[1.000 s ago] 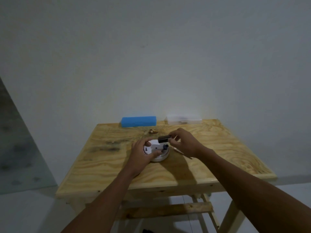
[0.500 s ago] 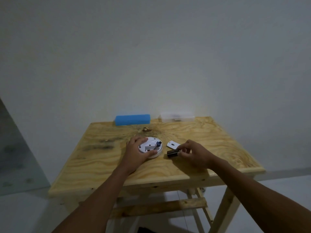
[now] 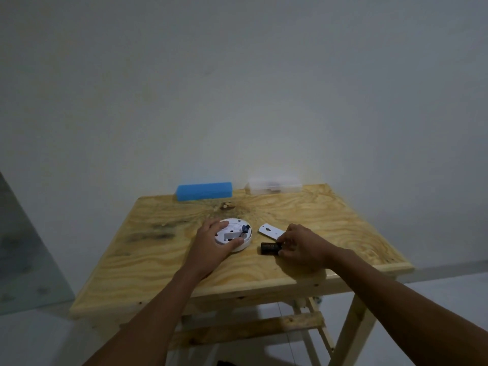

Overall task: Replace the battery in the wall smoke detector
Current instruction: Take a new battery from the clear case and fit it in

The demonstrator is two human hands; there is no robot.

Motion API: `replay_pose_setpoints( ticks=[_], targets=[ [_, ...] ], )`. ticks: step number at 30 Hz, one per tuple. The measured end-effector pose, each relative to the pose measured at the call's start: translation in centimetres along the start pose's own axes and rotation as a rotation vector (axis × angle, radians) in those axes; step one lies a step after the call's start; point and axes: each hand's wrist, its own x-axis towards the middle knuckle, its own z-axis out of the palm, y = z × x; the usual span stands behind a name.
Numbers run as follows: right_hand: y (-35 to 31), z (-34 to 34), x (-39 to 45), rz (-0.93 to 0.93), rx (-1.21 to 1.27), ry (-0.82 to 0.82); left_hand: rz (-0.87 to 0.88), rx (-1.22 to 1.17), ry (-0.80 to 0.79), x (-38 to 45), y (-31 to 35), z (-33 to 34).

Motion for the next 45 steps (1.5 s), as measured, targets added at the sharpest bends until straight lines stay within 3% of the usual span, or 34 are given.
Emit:
replay_pose_setpoints(
  ticks=[10, 15, 21, 35, 45],
  targets=[
    [3.5, -2.1, 5.0, 0.065, 0.093, 0.283, 0.007, 0.123, -0.006, 6.8, 0.5, -0.1],
    [5.9, -2.8, 10.2, 0.1, 0.016, 0.337, -0.013, 0.092, -0.184, 12.5, 1.2, 1.9],
    [7.7, -3.4, 15.6, 0.05, -0.212, 0.374, 0.014, 0.158, -0.251, 17.5, 2.0, 6.0],
    [10.5, -3.8, 23.1, -0.194, -0.705, 0.136, -0.037, 0.244, -0.121, 23.6, 1.9, 10.2],
    [10.5, -4.9, 23.8, -0.306, -0.885, 0.096, -0.081, 0.201, -0.062, 23.9, 2.0, 10.2]
  ],
)
